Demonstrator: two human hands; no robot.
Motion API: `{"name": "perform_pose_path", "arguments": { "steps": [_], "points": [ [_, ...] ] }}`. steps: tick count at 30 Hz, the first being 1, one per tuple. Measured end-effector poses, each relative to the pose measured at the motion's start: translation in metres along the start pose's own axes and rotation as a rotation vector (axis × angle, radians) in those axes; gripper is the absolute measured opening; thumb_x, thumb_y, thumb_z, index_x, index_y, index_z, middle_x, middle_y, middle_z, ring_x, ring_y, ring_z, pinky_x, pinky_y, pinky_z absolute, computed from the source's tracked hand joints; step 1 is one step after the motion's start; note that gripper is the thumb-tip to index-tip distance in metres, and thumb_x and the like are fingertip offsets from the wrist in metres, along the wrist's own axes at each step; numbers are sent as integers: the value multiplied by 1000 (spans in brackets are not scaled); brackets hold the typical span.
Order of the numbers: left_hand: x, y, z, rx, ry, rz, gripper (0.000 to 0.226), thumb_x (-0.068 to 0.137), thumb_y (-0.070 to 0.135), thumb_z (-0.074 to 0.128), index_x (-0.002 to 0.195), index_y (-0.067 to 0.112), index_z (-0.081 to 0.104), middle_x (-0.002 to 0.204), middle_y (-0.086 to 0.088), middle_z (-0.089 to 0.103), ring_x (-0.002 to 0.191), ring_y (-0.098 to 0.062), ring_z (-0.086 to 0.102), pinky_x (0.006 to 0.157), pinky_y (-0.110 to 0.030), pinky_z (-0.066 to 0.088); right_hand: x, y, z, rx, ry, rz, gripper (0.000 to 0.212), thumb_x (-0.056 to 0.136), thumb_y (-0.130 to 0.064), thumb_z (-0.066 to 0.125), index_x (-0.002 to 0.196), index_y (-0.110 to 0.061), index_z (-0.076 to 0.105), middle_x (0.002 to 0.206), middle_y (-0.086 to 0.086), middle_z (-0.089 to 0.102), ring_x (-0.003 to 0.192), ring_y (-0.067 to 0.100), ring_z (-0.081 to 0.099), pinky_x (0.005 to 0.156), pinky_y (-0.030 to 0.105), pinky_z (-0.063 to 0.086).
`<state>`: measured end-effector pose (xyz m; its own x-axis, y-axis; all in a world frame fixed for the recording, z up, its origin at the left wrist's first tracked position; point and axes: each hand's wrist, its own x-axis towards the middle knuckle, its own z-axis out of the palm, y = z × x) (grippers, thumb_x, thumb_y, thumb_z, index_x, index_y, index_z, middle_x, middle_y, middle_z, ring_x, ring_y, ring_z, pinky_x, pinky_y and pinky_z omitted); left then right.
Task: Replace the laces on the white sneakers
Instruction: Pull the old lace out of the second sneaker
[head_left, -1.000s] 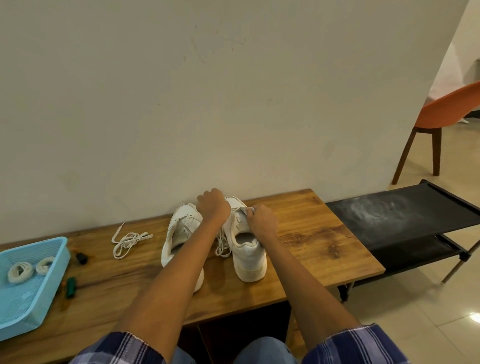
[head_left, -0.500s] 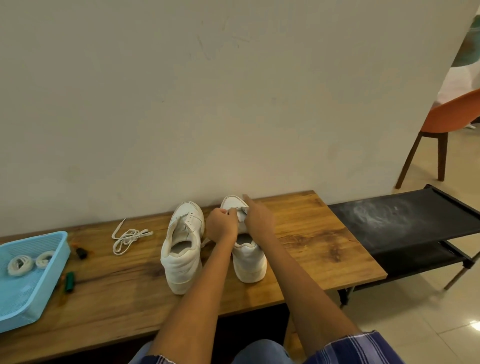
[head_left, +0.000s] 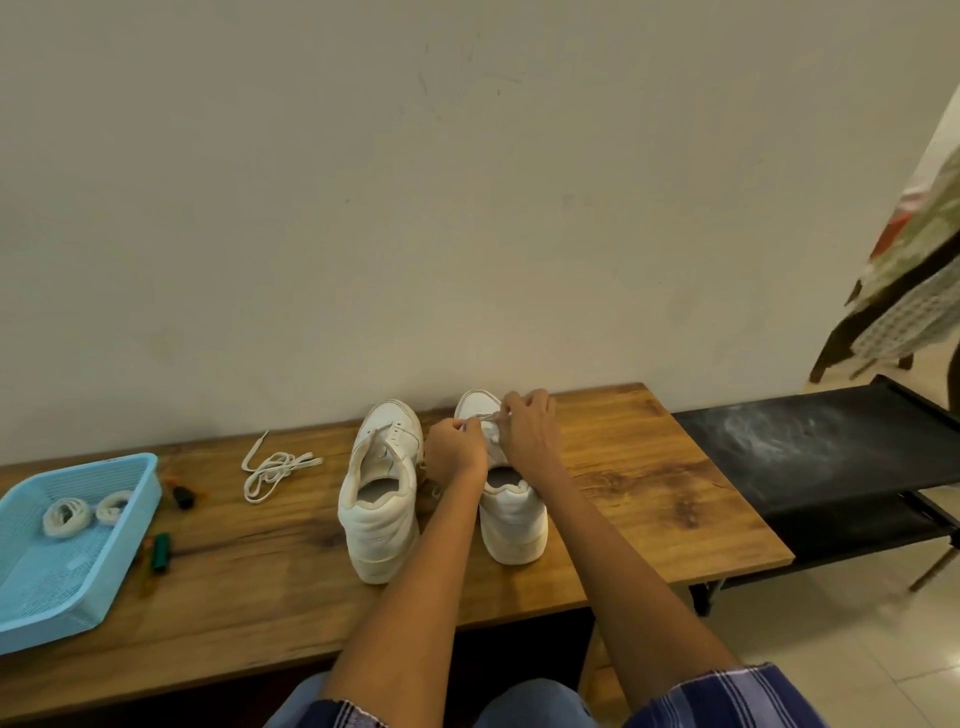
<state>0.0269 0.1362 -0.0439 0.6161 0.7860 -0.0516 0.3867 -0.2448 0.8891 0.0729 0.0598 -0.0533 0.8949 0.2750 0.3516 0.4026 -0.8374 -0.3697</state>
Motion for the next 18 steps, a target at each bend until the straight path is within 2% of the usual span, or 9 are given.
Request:
{"name": "perform_pose_path", "arguments": {
  "steps": [3,6,11,15,18],
  "points": [
    [-1,0,1,17,-5,15,25,90,29,55,102,15,72,103,-4,70,94,-25,63,67,-27,40,-1,-3,2,-62,-155,-108,35,98,-29,41,132,-22,45,139,17,32,129,32,27,97,39,36],
    [-1,0,1,29,-4,22,25,89,28,55,102,16,72,103,-4,70,95,-25,63,67,-26,40,2,-3,3,-51,-199,-120,33,99,-29,40,129,-21,50,134,15,39,126,30,31,99,39,35],
    [-1,0,1,20,8,18,23,89,28,55,101,16,70,105,-4,69,97,-24,62,71,-29,44,4,0,4,-33,-86,-94,34,101,-29,36,120,-10,56,123,14,47,115,28,40,93,32,35],
    [-1,-1,1,12,24,24,23,88,28,55,101,18,70,105,-1,69,96,-23,62,70,-29,44,-1,2,-1,139,220,57,26,99,-18,40,105,-2,60,115,16,51,105,27,44,78,31,39],
    [-2,1,0,47,21,41,23,89,27,53,99,18,72,102,-2,70,93,-24,62,65,-27,39,-4,0,-5,199,301,50,23,97,-15,45,109,-3,60,117,16,50,108,29,44,76,31,42]
  ]
}}
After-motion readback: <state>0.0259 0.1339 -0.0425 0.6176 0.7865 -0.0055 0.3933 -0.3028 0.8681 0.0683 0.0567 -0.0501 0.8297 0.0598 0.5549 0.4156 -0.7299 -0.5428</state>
